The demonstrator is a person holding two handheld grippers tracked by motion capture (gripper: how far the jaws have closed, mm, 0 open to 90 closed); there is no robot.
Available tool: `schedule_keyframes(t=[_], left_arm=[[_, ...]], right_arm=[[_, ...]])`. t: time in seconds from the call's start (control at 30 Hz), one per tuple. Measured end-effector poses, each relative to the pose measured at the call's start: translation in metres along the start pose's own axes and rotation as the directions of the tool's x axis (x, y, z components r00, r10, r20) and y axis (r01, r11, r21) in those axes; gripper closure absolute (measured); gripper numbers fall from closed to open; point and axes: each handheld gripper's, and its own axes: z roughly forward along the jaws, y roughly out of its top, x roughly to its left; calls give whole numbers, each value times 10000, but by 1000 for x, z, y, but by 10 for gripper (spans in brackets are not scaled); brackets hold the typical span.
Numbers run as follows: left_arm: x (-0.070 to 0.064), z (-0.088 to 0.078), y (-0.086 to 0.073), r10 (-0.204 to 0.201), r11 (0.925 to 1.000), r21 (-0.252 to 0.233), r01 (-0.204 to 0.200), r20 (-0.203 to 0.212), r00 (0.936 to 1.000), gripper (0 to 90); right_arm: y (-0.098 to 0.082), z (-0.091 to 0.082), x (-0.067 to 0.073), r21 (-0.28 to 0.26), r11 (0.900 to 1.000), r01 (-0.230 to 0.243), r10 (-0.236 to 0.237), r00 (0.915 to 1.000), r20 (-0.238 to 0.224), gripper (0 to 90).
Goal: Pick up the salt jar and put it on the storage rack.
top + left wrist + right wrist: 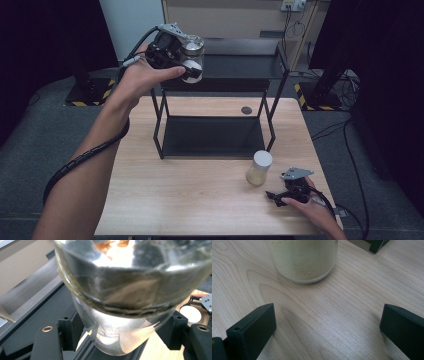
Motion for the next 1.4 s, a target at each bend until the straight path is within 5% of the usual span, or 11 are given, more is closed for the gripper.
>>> schedule_keyframes(t=[0.4,0.7,1.13,1.4], left_arm=[[-1,17,9,-470,9989,-68,466,-670,9966,297],[3,27,9,-1452,9894,-133,1447,-1353,9801,297],[19,37,1,-2135,9768,-195,2131,-1553,9645,297],[21,41,1,-2191,9754,-114,2202,-1606,9624,297]], right_arm=[[0,0,0,-7,10000,25,-25,10000,-13,13],[0,0,-1,-5,10000,39,-39,10000,-28,13],[0,0,-1,-6,10000,57,-57,10000,-43,13],[0,0,-1,-6,10000,53,-53,10000,-45,13]])
